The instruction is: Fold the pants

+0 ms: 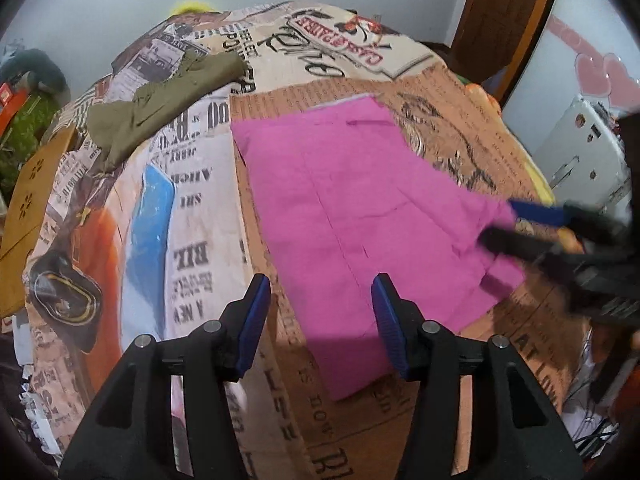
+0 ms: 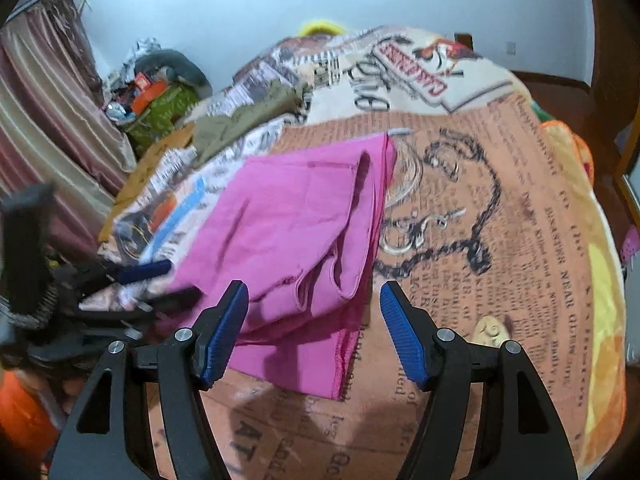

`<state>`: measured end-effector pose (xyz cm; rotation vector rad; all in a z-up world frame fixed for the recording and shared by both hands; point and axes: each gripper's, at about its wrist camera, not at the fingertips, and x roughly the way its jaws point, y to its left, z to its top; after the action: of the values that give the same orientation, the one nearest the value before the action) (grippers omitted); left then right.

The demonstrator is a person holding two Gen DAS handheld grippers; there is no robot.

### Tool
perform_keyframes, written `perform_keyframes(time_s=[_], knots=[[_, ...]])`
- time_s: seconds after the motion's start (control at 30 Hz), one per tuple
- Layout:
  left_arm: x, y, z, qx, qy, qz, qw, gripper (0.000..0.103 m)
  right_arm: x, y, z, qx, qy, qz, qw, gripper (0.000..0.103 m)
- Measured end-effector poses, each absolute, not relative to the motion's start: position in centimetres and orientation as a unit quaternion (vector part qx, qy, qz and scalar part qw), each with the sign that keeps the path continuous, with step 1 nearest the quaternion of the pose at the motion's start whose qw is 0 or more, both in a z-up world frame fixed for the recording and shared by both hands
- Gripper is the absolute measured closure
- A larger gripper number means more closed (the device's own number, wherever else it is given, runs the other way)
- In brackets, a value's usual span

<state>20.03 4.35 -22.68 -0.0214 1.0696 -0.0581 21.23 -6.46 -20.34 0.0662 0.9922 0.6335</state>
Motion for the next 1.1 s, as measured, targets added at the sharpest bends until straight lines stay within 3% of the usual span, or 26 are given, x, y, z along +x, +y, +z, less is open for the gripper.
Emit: perform_keyframes(time_s=[0.47,0.77,1.1], knots=[[30.0,10.3,-22.0,0.004,0.494,0.038,0.869,0.045,21.4,-8.7,-22.7,0.039,0.486,0.291,0.823,0.038],[38.4,10.9,-25.4,0.035,0.532,0.031,0.845,0.042,22.6,-9.0,-23.0,0.029,0.487,0.291,0.823,0.038],[38.0,10.6,-28.8,0.083,0.547,0.032,0.832,0.04,24.2,-9.6,-23.1,0.034,0.49,0.276,0.826,0.038]])
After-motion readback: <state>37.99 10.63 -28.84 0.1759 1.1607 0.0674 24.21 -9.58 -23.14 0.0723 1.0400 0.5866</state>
